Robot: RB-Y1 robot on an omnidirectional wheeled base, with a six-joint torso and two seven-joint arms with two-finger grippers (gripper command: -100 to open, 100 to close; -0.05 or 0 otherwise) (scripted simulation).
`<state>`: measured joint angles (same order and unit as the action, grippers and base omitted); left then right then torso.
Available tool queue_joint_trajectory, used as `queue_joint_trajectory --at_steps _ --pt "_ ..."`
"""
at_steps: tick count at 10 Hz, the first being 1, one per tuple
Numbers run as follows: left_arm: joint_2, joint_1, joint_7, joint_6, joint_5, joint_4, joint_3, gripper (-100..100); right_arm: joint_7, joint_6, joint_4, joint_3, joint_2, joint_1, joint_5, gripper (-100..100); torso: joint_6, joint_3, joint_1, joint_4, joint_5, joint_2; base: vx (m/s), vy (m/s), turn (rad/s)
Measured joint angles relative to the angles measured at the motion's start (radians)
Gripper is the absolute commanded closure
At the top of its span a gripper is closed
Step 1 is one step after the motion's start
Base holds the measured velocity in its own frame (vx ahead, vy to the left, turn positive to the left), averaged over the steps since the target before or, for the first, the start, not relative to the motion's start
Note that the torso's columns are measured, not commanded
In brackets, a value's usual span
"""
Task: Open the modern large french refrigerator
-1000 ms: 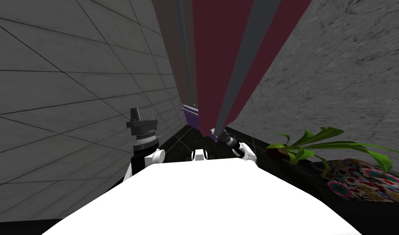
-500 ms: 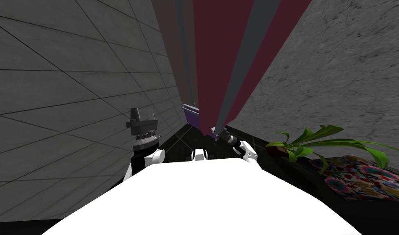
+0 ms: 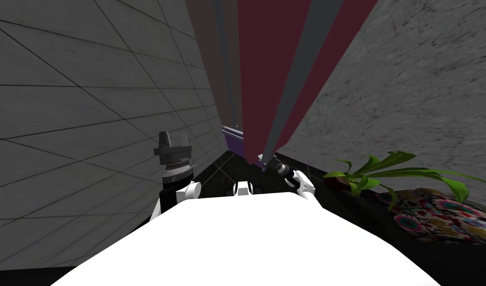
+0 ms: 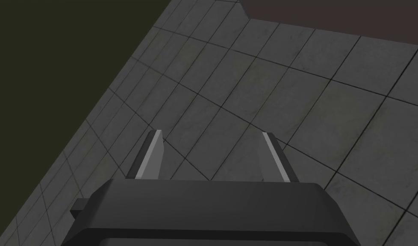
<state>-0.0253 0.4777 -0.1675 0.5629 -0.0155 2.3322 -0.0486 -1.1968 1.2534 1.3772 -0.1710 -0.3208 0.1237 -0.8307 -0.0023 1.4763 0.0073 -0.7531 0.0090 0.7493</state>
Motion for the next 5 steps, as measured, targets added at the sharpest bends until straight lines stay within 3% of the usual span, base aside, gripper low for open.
queue_joint_trajectory --at_steps 5 --pt "0.000 0.000 0.000 0.000 0.000 0.000 0.000 0 -0.003 -0.011 -0.012 -0.001 -0.004 0.009 -0.007 0 0.002 -0.002 -0.005 0.013 -0.008 -0.008 0.002 -0.002 -0.001"
